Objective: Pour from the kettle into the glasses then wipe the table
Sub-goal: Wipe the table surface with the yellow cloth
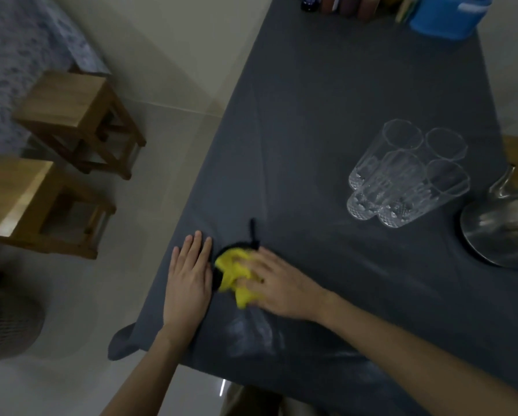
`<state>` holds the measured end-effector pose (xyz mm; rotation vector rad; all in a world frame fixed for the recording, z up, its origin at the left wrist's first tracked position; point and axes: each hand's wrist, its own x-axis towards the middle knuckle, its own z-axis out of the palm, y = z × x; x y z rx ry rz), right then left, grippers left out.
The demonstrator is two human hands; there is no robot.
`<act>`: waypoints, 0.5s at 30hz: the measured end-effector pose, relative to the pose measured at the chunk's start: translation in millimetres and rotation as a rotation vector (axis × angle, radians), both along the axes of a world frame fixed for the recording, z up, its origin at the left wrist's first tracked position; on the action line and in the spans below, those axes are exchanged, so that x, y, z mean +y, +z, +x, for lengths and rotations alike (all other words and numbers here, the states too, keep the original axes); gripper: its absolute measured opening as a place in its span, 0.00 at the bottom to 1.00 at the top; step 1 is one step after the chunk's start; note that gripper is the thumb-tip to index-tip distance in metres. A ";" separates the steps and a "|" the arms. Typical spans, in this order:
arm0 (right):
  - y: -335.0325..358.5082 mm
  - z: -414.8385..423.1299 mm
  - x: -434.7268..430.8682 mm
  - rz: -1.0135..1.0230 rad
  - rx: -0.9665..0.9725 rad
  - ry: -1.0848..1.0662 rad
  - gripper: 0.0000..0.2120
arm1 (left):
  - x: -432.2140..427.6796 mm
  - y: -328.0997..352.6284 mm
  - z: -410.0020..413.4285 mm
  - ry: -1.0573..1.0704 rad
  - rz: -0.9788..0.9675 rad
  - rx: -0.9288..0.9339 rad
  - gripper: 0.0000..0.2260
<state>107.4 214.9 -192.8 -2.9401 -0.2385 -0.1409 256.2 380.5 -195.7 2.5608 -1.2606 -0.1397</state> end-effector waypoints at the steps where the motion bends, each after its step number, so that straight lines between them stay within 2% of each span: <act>1: -0.6 -6.2 4.7 -0.016 0.012 0.064 0.16 | -0.2 0.6 0.9 -0.046 0.002 0.000 0.22; 3: 2.2 -23.5 -4.7 -0.038 0.032 0.102 0.15 | -0.4 1.0 1.6 -0.228 -0.005 0.000 0.21; 6: 7.3 -59.8 -44.7 -0.060 0.045 -0.022 0.15 | -1.2 3.1 -2.4 -0.451 0.027 -0.024 0.21; 8: 7.4 -87.8 -69.9 -0.067 0.064 -0.201 0.16 | -7.3 5.0 -4.8 -0.455 0.027 -0.031 0.21; 12: 11.9 -104.9 -69.8 -0.017 0.120 -0.728 0.21 | -36.2 4.8 -16.3 -0.340 0.003 -0.010 0.21; 14: 14.3 -88.4 -52.7 0.017 0.086 -0.834 0.20 | -53.4 4.1 -25.6 -0.302 -0.021 0.007 0.21; 15: 14.2 -79.2 -43.6 0.032 0.065 -0.814 0.20 | -60.6 3.6 -30.1 -0.292 -0.024 0.012 0.21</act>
